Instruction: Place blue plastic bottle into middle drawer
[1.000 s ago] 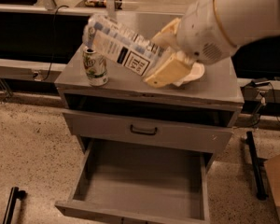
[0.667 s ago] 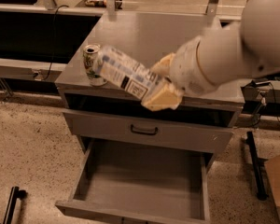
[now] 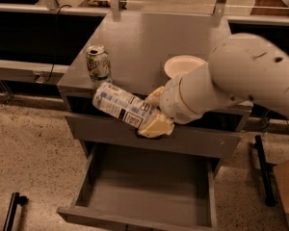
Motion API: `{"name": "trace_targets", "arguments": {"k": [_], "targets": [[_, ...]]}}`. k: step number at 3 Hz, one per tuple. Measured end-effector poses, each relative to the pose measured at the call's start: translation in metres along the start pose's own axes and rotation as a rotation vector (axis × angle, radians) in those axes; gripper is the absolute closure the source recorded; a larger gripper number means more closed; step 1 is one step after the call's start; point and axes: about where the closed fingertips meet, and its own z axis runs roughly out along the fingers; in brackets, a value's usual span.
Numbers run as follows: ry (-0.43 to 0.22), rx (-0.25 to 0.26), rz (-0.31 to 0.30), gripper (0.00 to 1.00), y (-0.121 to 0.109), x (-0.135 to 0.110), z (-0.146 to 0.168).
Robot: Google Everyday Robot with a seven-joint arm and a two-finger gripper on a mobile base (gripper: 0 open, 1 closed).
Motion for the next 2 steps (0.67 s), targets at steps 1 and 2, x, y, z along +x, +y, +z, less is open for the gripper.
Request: {"name": "trace_targets", "arguments": {"k": [1, 2], "targets": [[0.059, -0.091, -0.01, 1.0, 0.033, 0.046, 0.069], [0.149, -0.163, -0.019, 1.0, 0.073, 0.098, 0.121]]}}
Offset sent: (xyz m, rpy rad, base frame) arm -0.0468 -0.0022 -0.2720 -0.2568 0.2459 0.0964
